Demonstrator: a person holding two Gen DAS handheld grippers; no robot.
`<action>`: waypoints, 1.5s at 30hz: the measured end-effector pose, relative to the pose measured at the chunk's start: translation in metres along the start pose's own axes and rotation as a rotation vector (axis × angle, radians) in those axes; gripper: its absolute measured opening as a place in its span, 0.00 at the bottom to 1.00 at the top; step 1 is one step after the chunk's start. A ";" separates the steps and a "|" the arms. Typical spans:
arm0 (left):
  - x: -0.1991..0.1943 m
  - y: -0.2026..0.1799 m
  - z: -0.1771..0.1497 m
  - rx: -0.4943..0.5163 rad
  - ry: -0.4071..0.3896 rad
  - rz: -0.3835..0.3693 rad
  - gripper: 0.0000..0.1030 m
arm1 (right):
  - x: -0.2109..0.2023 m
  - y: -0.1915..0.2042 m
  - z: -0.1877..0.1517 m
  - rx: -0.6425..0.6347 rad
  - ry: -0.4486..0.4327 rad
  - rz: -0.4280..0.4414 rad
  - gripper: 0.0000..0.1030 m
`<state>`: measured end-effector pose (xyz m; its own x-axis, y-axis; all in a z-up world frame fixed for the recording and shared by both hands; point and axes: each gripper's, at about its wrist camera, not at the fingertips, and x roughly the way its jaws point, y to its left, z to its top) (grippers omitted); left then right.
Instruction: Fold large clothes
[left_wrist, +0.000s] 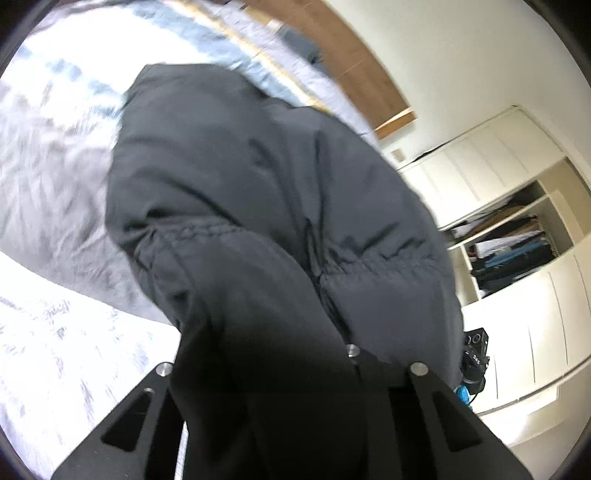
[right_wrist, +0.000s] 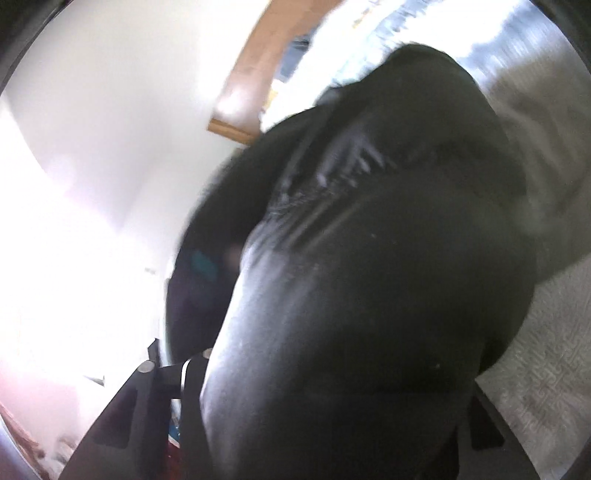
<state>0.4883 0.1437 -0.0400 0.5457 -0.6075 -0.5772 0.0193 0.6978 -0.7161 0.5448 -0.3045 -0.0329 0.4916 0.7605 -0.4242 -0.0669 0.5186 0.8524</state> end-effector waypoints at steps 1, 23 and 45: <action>-0.008 -0.010 -0.002 0.011 -0.008 -0.014 0.17 | -0.005 0.011 0.000 -0.021 0.000 0.002 0.36; -0.094 0.033 -0.096 -0.043 0.008 0.263 0.51 | -0.095 -0.002 -0.082 0.017 -0.063 -0.311 0.77; -0.230 -0.141 -0.293 0.396 -0.313 0.627 0.64 | -0.182 0.208 -0.278 -0.530 -0.207 -0.654 0.96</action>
<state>0.1146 0.0737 0.0788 0.7617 0.0358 -0.6470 -0.1053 0.9920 -0.0691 0.2000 -0.2265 0.1371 0.7172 0.1860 -0.6715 -0.0857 0.9799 0.1799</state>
